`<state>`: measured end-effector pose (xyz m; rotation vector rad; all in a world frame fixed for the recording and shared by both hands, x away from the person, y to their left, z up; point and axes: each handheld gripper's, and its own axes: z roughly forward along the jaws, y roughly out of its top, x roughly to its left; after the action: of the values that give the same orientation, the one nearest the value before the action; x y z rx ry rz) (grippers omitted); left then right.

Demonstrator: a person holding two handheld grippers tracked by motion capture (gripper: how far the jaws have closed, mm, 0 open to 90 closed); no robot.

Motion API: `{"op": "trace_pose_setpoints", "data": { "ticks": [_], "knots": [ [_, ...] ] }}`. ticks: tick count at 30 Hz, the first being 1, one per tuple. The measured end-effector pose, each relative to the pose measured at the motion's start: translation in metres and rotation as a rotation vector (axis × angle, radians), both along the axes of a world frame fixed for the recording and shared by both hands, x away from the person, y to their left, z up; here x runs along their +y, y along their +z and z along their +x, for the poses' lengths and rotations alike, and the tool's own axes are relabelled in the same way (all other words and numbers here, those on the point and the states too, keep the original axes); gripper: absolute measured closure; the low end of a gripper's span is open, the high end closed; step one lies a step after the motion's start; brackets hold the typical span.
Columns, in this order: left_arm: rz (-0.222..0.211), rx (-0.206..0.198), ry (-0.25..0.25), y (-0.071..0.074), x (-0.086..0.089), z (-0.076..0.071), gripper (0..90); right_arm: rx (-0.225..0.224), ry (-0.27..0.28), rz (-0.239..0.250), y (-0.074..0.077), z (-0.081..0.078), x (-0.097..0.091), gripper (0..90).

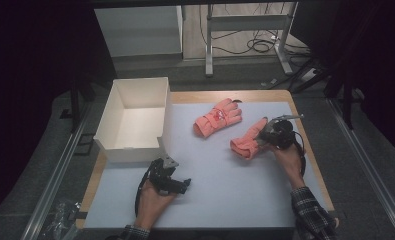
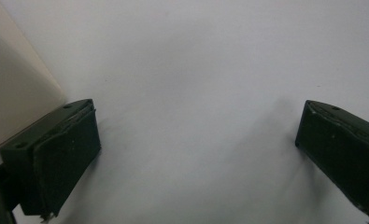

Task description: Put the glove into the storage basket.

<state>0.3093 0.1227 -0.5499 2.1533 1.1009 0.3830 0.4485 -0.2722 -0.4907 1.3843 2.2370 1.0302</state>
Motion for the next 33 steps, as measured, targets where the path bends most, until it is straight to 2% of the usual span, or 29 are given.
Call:
{"op": "trace_pose_setpoints", "data": {
  "ticks": [2, 3, 7, 9, 16, 18, 20, 22, 23, 24, 26, 27, 29, 30, 31, 32, 33],
  "knots": [
    [0.0, 0.0, 0.0, 0.0, 0.0, 0.0, 0.0, -0.001, 0.005, 0.001, 0.002, -0.001, 0.0, 86.9],
    [-0.001, 0.0, 0.0, 0.0, 0.0, 0.0, 0.0, -0.013, 0.029, 0.003, 0.008, -0.005, 0.0, 86.9],
    [0.0, 0.0, 0.0, 0.0, 0.0, 0.0, 0.0, -0.032, 0.068, 0.004, 0.016, -0.011, 0.001, 86.8],
    [0.0, 0.0, 0.0, 0.0, 0.0, 0.0, 0.0, -0.054, 0.138, -0.001, 0.026, -0.02, 0.003, 86.8],
    [0.002, -0.002, -0.002, 0.0, 0.0, 0.0, 0.0, -0.062, 0.284, 0.028, 0.039, -0.04, 0.007, 86.7],
    [0.002, -0.002, -0.002, 0.0, 0.0, 0.0, 0.0, -0.066, 0.302, 0.027, 0.04, -0.043, 0.007, 86.7],
    [0.002, -0.002, -0.002, 0.0, 0.0, 0.0, 0.0, -0.08, 0.355, 0.022, 0.043, -0.051, 0.011, 86.7],
    [0.003, -0.002, -0.002, 0.0, 0.0, 0.0, 0.0, -0.083, 0.376, 0.021, 0.043, -0.054, 0.013, 86.7],
    [0.002, -0.002, -0.002, 0.0, 0.0, 0.0, 0.0, -0.094, 0.428, 0.017, 0.043, -0.06, 0.019, 86.7],
    [0.002, -0.003, -0.002, 0.0, 0.0, 0.0, 0.0, -0.094, 0.428, 0.017, 0.043, -0.06, 0.019, 86.7],
    [0.001, -0.004, -0.001, 0.0, 0.0, 0.0, 0.0, -0.101, 0.466, 0.005, 0.043, -0.064, 0.024, 86.7],
    [0.001, -0.005, 0.0, 0.0, 0.0, 0.0, 0.0, -0.106, 0.515, -0.008, 0.042, -0.068, 0.032, 86.6],
    [0.001, -0.004, 0.0, 0.0, 0.0, 0.0, 0.0, -0.107, 0.532, -0.012, 0.041, -0.07, 0.035, 86.7],
    [0.001, -0.004, 0.0, 0.0, 0.0, 0.0, 0.0, -0.107, 0.559, -0.015, 0.04, -0.072, 0.04, 86.7],
    [0.001, -0.004, 0.0, 0.0, 0.0, 0.0, 0.0, -0.111, 0.612, -0.023, 0.038, -0.075, 0.048, 86.7],
    [0.001, -0.004, 0.0, 0.0, 0.0, 0.0, 0.0, -0.111, 0.612, -0.023, 0.038, -0.075, 0.048, 86.7],
    [0.001, -0.004, 0.0, 0.0, 0.0, 0.0, 0.0, -0.108, 0.644, -0.027, 0.035, -0.078, 0.055, 86.7]
  ]
}}
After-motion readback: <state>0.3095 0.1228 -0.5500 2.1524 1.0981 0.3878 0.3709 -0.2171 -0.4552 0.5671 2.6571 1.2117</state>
